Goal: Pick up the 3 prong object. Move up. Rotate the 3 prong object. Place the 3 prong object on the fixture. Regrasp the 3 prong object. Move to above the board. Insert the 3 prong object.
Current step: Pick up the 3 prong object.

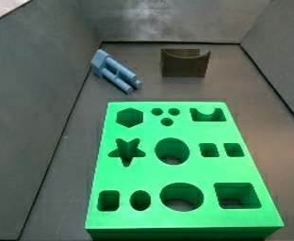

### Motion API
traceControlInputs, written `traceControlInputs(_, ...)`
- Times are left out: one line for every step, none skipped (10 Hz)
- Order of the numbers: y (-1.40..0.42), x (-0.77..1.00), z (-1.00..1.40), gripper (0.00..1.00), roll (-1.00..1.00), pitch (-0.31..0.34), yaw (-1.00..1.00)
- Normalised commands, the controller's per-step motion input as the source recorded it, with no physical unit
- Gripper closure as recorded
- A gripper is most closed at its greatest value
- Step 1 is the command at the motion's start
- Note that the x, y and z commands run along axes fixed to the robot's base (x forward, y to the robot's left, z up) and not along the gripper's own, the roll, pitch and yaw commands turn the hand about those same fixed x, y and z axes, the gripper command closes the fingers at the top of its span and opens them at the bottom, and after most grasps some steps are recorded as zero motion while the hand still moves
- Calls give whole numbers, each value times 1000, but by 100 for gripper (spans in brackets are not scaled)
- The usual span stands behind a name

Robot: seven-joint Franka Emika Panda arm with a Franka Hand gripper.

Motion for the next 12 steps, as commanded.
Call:
traceControlInputs(-83, -51, -120, 0, 0, -46, 126)
traceControlInputs(-254, -111, -317, 0, -3, -90, 323)
traceControlInputs(-369, -174, -383, 0, 0, -94, 443)
traceControlInputs(-391, -180, -417, 0, 0, -116, 557)
traceControlInputs(-391, -194, -431, 0, 0, -124, 589)
traceControlInputs(-346, -134, -366, 0, 0, -106, 566)
traceControlInputs(-320, -117, -389, 0, 0, -116, 634)
traceControlInputs(-306, -111, -354, 0, -4, -126, 617)
traceControlInputs(-311, -86, -331, 0, 0, -116, 609)
traceControlInputs(-357, -120, -303, 0, 0, -119, 611)
traceControlInputs(-329, -114, -314, 0, 0, -119, 603)
traceControlInputs(-291, -83, -283, 0, 0, -104, 589)
